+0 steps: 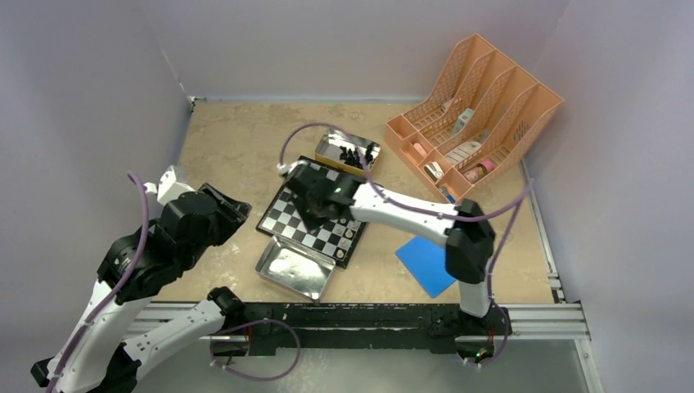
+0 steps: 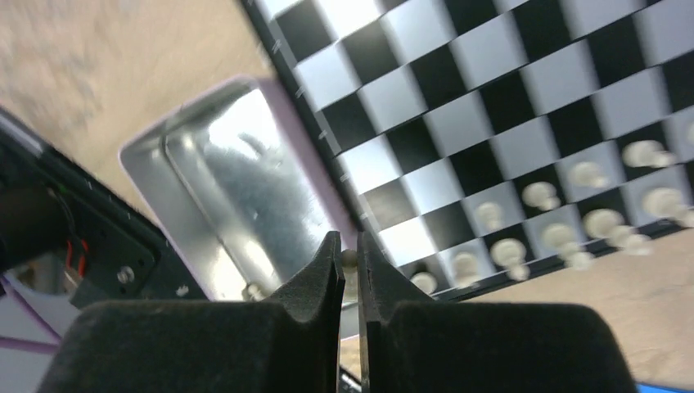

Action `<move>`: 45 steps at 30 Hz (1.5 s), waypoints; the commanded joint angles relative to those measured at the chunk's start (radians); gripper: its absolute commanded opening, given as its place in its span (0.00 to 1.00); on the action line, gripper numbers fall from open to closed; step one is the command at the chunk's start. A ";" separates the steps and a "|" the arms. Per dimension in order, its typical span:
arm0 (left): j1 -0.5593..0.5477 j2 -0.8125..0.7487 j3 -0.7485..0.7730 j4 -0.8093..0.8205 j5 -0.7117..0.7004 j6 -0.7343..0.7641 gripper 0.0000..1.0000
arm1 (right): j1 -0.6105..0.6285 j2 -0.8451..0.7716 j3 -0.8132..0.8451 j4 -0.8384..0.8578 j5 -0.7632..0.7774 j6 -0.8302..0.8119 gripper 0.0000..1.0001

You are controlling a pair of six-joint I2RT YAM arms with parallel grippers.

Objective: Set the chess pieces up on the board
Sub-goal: Pick up the chess piece from the storage box, then place the chess piece on the chessboard.

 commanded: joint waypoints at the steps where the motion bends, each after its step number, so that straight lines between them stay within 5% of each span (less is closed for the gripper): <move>1: 0.001 0.021 -0.026 0.108 0.082 0.107 0.43 | -0.075 -0.158 -0.146 0.280 -0.005 0.002 0.07; 8: 0.001 0.079 0.031 0.134 0.137 0.162 0.43 | -0.118 -0.217 -0.359 0.646 -0.055 -0.120 0.14; 22: 0.002 0.177 0.179 0.146 0.138 0.253 0.42 | -0.133 -0.175 -0.606 0.939 -0.012 -0.222 0.14; 45: 0.001 0.184 0.169 0.158 0.155 0.206 0.42 | -0.133 -0.183 -0.701 1.018 -0.012 -0.273 0.17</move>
